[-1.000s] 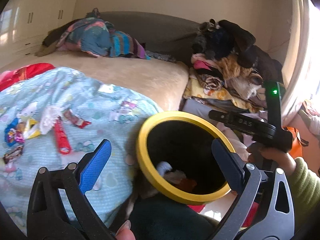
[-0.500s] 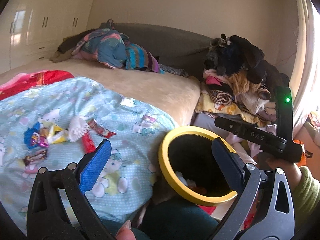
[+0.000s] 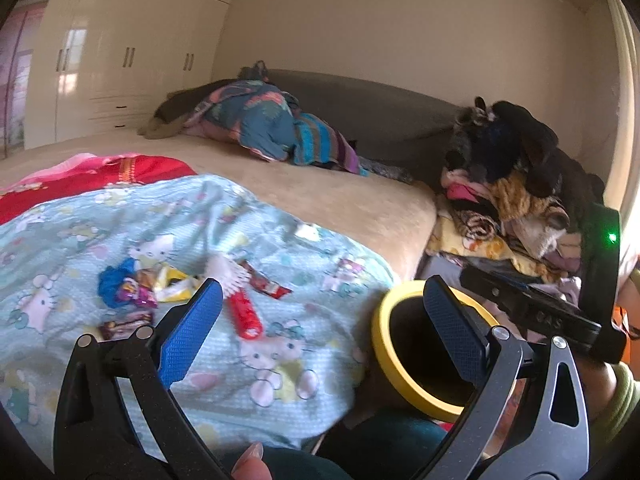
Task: Collect trash
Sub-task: 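Move both open tools back over the remaining trash on the blanket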
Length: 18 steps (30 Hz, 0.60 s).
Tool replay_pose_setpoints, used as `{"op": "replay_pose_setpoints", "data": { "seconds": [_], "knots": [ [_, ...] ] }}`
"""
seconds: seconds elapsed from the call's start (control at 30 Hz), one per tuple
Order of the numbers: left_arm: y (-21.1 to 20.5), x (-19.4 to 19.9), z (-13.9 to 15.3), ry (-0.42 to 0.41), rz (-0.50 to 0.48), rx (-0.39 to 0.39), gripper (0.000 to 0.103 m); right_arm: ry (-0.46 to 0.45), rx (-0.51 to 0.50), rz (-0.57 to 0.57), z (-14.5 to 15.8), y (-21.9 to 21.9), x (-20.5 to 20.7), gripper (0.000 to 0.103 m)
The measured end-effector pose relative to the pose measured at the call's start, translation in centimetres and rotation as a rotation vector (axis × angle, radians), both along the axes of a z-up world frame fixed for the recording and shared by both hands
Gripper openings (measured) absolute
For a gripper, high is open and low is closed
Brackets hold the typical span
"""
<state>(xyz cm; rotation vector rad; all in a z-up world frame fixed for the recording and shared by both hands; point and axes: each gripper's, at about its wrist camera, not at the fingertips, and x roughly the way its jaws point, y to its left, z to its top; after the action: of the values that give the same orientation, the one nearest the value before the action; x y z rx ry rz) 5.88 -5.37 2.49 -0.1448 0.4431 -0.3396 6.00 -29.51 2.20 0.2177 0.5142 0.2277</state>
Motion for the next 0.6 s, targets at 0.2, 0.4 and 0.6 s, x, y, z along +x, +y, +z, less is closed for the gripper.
{"op": "replay_pose_setpoints", "data": {
  "seconds": [0.2,0.4,0.6],
  "knots": [
    [2.4,0.1,0.3,-0.012,0.058,-0.021,0.092,-0.009,-0.015,0.026,0.2,1.4,0.0,0.084],
    [4.7,0.5,0.2,-0.006,0.117,-0.047,0.092,-0.014,-0.035,0.063,0.2,3.4,0.2,0.084],
    [6.9,0.7,0.0,0.002,0.17,-0.072,0.092,-0.015,-0.05,0.109,0.1,5.3,0.3,0.084]
  ]
}}
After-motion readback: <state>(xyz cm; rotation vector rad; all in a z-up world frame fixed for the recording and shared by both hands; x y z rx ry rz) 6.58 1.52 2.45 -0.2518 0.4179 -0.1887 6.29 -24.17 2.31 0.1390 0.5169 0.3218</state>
